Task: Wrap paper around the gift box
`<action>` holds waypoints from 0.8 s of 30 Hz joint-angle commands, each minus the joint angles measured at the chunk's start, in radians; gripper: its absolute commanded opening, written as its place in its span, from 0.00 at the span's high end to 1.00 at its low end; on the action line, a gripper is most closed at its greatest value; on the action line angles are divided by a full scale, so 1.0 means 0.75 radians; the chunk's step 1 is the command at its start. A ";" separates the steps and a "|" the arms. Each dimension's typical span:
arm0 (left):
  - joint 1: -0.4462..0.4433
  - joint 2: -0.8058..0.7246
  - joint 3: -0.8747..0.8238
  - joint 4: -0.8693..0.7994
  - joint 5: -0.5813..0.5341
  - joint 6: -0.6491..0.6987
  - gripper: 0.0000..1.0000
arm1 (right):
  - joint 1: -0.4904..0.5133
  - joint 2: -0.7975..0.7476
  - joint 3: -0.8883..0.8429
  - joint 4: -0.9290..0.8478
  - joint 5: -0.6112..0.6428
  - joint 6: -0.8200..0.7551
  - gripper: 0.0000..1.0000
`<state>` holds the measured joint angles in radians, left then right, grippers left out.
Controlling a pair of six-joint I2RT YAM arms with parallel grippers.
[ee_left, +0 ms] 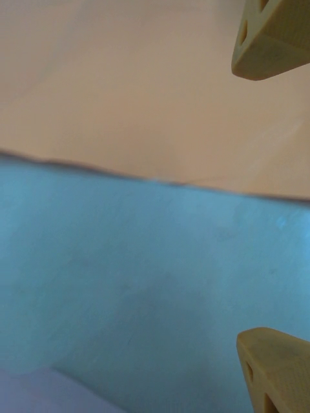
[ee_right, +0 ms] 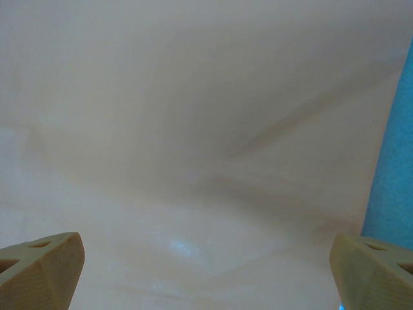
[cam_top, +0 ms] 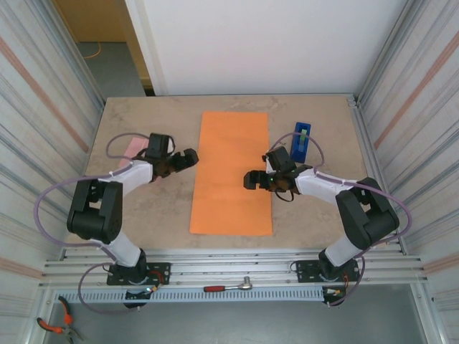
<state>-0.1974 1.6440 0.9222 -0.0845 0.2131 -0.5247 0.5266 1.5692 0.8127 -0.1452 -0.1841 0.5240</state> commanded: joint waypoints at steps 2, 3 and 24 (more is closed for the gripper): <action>0.133 0.080 0.162 -0.067 0.069 0.113 0.01 | 0.031 -0.053 -0.022 -0.035 -0.012 0.037 0.04; 0.148 0.086 0.182 -0.071 0.103 0.114 0.01 | 0.039 -0.056 -0.022 -0.039 -0.012 0.038 0.04; 0.006 -0.339 0.014 -0.086 0.300 -0.060 0.01 | 0.382 0.173 0.032 0.119 0.051 0.368 0.05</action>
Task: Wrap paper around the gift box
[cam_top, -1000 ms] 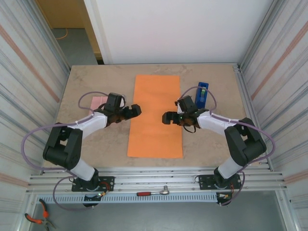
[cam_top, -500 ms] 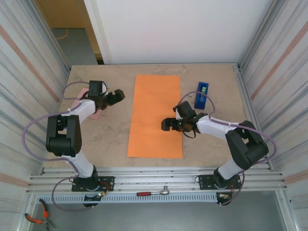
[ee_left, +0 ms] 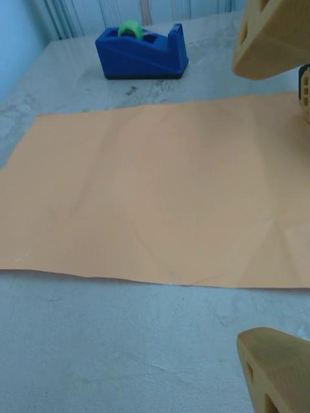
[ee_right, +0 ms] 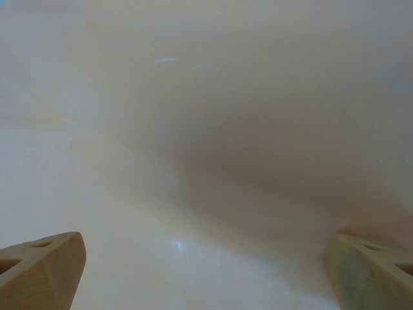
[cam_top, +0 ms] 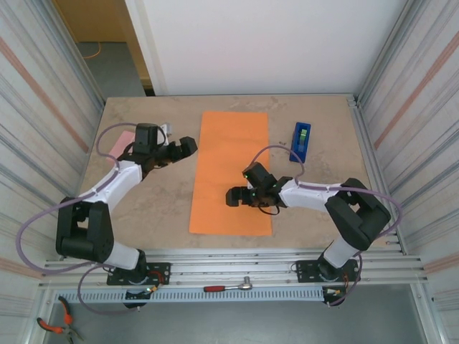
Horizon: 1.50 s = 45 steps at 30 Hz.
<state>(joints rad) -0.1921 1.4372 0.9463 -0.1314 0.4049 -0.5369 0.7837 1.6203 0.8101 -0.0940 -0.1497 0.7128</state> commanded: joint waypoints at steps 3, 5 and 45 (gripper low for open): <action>-0.002 -0.103 -0.011 -0.043 0.049 -0.050 0.01 | 0.085 0.201 0.111 0.082 0.005 0.174 0.05; -0.003 -0.124 -0.006 -0.048 0.047 -0.049 0.01 | 0.106 0.268 0.170 0.124 -0.002 0.228 0.05; -0.627 0.317 -0.167 0.402 -0.230 -0.278 0.01 | -0.729 0.090 0.511 -0.244 -0.334 -0.103 0.10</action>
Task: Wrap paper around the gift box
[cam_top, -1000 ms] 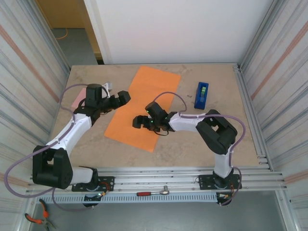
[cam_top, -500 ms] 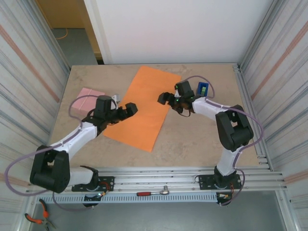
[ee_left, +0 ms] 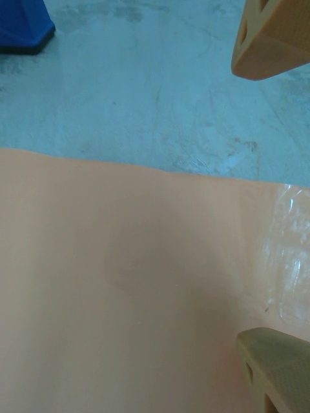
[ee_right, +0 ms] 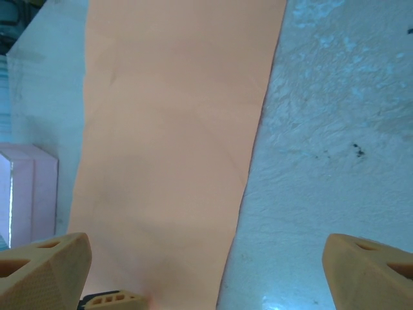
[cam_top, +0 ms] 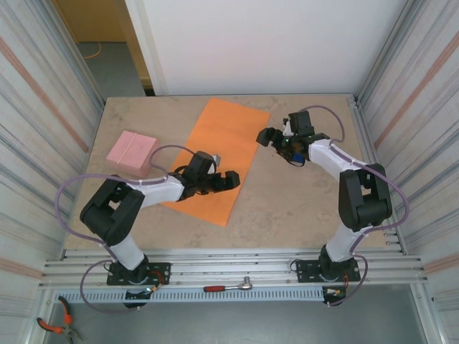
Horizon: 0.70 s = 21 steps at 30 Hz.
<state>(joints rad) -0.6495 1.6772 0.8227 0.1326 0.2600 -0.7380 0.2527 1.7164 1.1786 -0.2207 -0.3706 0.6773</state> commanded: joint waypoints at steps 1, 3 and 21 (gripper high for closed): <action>-0.022 -0.012 -0.027 0.052 -0.035 -0.010 0.01 | -0.029 -0.037 0.022 -0.080 -0.047 -0.064 0.10; -0.028 -0.040 -0.081 0.060 -0.034 -0.012 0.01 | -0.040 -0.036 0.024 -0.082 -0.056 -0.075 0.11; 0.050 -0.685 -0.323 -0.280 -0.113 0.060 0.01 | 0.031 0.268 0.364 -0.159 -0.075 -0.121 0.26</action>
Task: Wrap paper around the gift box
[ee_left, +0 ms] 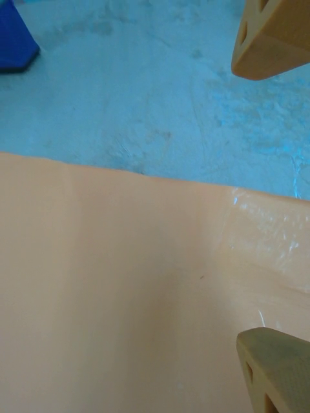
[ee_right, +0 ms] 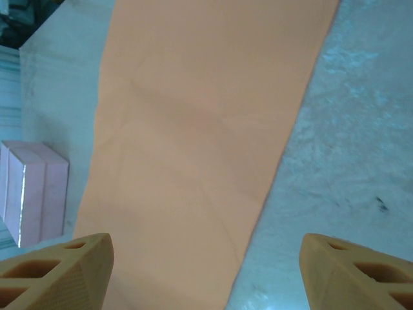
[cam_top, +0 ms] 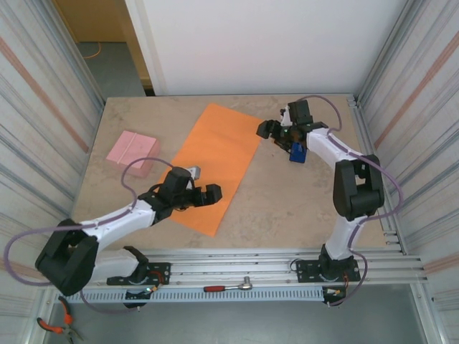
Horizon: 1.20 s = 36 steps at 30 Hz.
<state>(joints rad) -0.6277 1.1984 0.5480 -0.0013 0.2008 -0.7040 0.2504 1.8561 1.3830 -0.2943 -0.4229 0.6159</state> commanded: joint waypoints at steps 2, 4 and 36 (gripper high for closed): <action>0.034 -0.054 0.055 -0.117 -0.031 -0.022 0.01 | 0.055 0.165 0.188 -0.101 0.012 -0.051 0.25; 0.039 -0.052 0.056 -0.109 -0.038 -0.056 0.01 | 0.076 0.255 0.303 -0.151 0.040 -0.066 0.24; 0.248 0.201 -0.097 0.179 -0.004 -0.124 0.01 | 0.137 0.645 0.575 -0.328 0.280 -0.081 0.21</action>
<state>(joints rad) -0.4637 1.3369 0.4862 0.1074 0.1844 -0.7990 0.3588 2.3554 1.8874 -0.4782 -0.2867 0.5652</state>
